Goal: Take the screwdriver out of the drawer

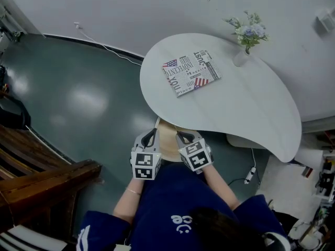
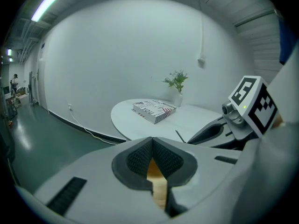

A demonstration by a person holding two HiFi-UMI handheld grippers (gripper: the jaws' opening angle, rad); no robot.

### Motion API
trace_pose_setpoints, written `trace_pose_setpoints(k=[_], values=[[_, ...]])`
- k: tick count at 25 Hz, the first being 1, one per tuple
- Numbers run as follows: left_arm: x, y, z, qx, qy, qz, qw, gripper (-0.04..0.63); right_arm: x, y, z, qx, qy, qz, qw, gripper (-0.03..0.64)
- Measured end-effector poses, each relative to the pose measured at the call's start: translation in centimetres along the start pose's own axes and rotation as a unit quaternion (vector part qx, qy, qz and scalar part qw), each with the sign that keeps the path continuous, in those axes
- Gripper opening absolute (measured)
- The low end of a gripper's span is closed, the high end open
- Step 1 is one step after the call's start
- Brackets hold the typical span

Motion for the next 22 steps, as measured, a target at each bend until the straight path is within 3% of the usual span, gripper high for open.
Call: trace_pose_setpoints(k=[7,15,22], values=[[1.2,0.2,0.8,-0.007,-0.007,0.017,0.9998,0.005,0.6,2.8,1.6,-0.04,-0.052,0.076,0.995,0.049],[2.6,0.5,1.4,-0.008,-0.02,0.036,0.9991,0.005,0.9,5.8,3.3,-0.081,-0.095,0.153,0.98,0.049],[3.6,0.8,2.1,-0.01,-0.03,0.054,0.998,0.005,0.6,7.3,3.8,-0.104,-0.118,0.19,0.969,0.049]])
Point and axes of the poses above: the fingertips, and each gripper's own axes: y backward along the fingers, z to its right, x out of its top, the point moved 7 cm from there along y, backward along the fingers, and after that the axes turned 9 degrees about -y, right-handed, at the moved point
